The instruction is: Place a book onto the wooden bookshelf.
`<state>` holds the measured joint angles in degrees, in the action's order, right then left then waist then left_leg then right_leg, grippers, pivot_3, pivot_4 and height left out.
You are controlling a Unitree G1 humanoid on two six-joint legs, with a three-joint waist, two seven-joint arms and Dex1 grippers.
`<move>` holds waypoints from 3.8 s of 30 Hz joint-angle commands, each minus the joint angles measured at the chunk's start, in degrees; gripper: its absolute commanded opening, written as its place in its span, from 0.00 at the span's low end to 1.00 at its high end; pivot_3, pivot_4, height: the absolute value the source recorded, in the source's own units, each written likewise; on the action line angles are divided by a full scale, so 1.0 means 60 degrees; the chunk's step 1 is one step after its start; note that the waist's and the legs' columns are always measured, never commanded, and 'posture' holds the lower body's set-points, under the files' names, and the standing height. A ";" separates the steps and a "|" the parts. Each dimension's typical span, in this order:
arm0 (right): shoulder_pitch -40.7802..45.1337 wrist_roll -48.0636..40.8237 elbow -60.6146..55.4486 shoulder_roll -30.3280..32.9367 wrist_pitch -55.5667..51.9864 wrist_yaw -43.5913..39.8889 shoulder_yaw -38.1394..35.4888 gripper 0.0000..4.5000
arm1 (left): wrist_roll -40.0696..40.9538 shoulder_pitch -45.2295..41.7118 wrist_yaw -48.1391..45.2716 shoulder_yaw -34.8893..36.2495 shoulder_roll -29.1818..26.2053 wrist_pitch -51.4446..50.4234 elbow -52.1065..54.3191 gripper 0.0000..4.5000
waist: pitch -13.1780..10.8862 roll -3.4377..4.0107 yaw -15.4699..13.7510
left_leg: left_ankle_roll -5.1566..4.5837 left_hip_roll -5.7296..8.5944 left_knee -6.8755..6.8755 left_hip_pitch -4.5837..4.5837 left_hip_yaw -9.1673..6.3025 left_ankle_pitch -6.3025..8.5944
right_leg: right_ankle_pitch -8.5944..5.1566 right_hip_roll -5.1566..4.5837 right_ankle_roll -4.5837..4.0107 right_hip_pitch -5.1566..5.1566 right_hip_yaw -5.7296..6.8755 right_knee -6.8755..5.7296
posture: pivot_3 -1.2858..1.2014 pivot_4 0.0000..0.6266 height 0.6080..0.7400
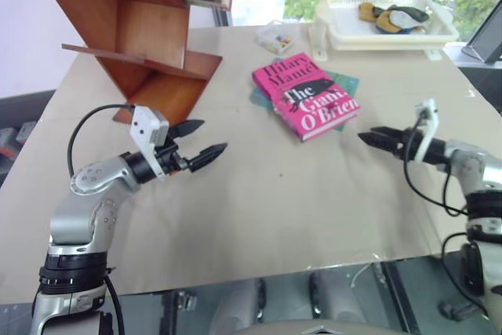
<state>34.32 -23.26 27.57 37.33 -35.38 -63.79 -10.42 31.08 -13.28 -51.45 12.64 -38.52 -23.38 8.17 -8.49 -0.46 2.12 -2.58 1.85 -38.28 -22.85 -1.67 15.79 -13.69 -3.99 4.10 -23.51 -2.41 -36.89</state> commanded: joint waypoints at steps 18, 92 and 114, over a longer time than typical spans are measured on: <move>0.1418 0.1642 0.2623 -0.1922 0.4785 0.1201 0.1178 1.00 | -0.0111 -0.0270 -0.0104 0.0083 -0.0163 0.0263 -0.0111 0.99 | 0.0000 -0.0008 -0.0062 | 0.0048 -0.0007 0.0010 -0.0010 -0.0010 -0.0028 | 0.0008 0.0010 -0.0016 -0.0006 0.0010 0.0021 | 0.52 0.24 1.00; -0.0136 0.1337 -0.0323 -0.3254 0.4040 0.1540 0.2202 1.00 | 0.0979 0.0600 -0.1592 0.0222 -0.0744 -0.0303 0.0653 0.99 | 0.0002 -0.0011 -0.0161 | 0.0051 -0.0012 0.0011 0.0003 -0.0019 -0.0029 | 0.0008 0.0013 -0.0019 -0.0009 0.0017 0.0011 | 0.52 0.24 1.00; -0.0563 0.1735 -0.1271 -0.4002 0.4117 0.0664 0.3555 1.00 | 0.0951 0.0697 -0.1448 0.0260 -0.0817 -0.0255 0.0656 0.99 | 0.0003 -0.0011 0.0037 | 0.0051 -0.0015 0.0012 0.0005 -0.0025 -0.0029 | 0.0008 0.0017 -0.0019 -0.0011 0.0019 0.0008 | 0.52 0.24 1.00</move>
<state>31.40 -12.61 22.78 13.16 -10.77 -58.35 10.10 36.78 -8.37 -59.92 13.01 -42.51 -25.81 10.77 -8.48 -0.53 2.34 -2.27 1.77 -38.21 -22.82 -1.82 15.62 -13.64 -3.90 3.98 -23.57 -2.29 -36.84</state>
